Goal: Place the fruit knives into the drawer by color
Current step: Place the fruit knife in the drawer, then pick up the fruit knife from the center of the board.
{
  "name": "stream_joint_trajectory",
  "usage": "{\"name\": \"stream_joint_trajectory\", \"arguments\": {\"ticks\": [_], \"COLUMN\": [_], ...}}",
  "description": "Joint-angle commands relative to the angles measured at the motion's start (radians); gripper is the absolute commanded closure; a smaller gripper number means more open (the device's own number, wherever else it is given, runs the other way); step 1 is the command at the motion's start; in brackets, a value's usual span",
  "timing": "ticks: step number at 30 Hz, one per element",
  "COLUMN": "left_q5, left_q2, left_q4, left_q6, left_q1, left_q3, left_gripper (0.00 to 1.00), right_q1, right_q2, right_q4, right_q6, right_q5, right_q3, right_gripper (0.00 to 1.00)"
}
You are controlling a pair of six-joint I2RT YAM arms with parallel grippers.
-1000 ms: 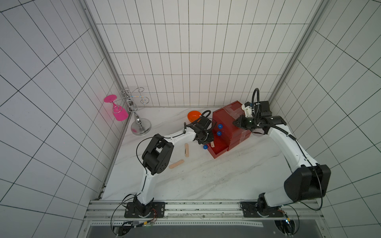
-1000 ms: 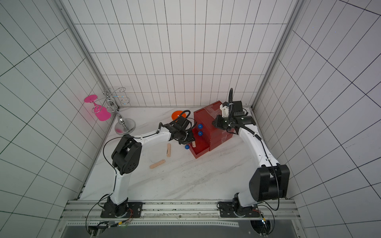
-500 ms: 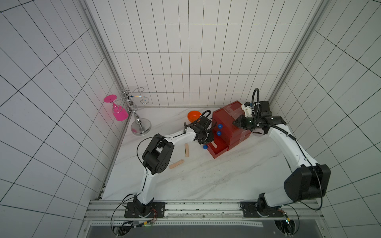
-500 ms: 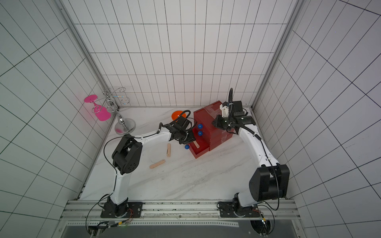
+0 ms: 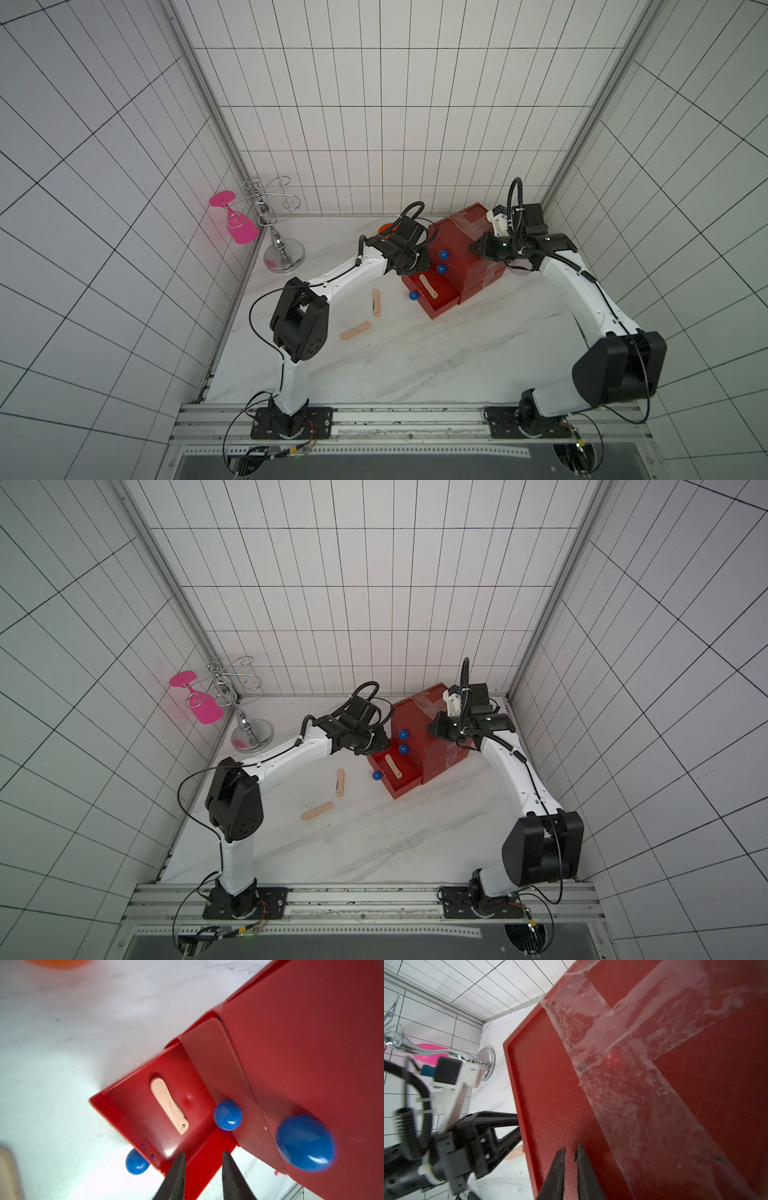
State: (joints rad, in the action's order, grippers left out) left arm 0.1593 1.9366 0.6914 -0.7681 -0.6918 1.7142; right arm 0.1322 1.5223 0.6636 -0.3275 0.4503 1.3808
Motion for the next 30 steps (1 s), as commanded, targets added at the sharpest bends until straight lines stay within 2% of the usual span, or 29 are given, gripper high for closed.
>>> {"name": "stream_joint_trajectory", "arguments": {"ticks": [1, 6, 13, 20, 30], "left_q5": [-0.091, -0.143, -0.174, -0.211, -0.204], "left_q2": [-0.076, -0.133, -0.166, -0.083, 0.033], "left_q4": [0.112, 0.189, 0.209, 0.228, 0.204], "left_q6": [0.083, 0.164, 0.229, 0.281, 0.303], "left_q1": [0.009, 0.033, 0.09, 0.116, 0.141], "left_q3": [-0.029, -0.141, -0.291, -0.312, -0.3], "left_gripper": [0.67, 0.67, 0.64, 0.61, 0.6], "right_q1": [0.015, 0.016, 0.016, 0.016, 0.015], "right_q2": [0.153, 0.147, 0.148, 0.148, 0.142], "right_q4": [0.32, 0.323, 0.322, 0.322, 0.326], "right_q6": [0.012, 0.01, 0.007, 0.004, 0.004], "right_q5": [-0.102, -0.104, -0.108, -0.11, -0.117], "right_q3": [-0.134, -0.136, -0.143, -0.143, -0.147], "right_gripper": [0.84, 0.84, 0.84, 0.84, 0.84]}}
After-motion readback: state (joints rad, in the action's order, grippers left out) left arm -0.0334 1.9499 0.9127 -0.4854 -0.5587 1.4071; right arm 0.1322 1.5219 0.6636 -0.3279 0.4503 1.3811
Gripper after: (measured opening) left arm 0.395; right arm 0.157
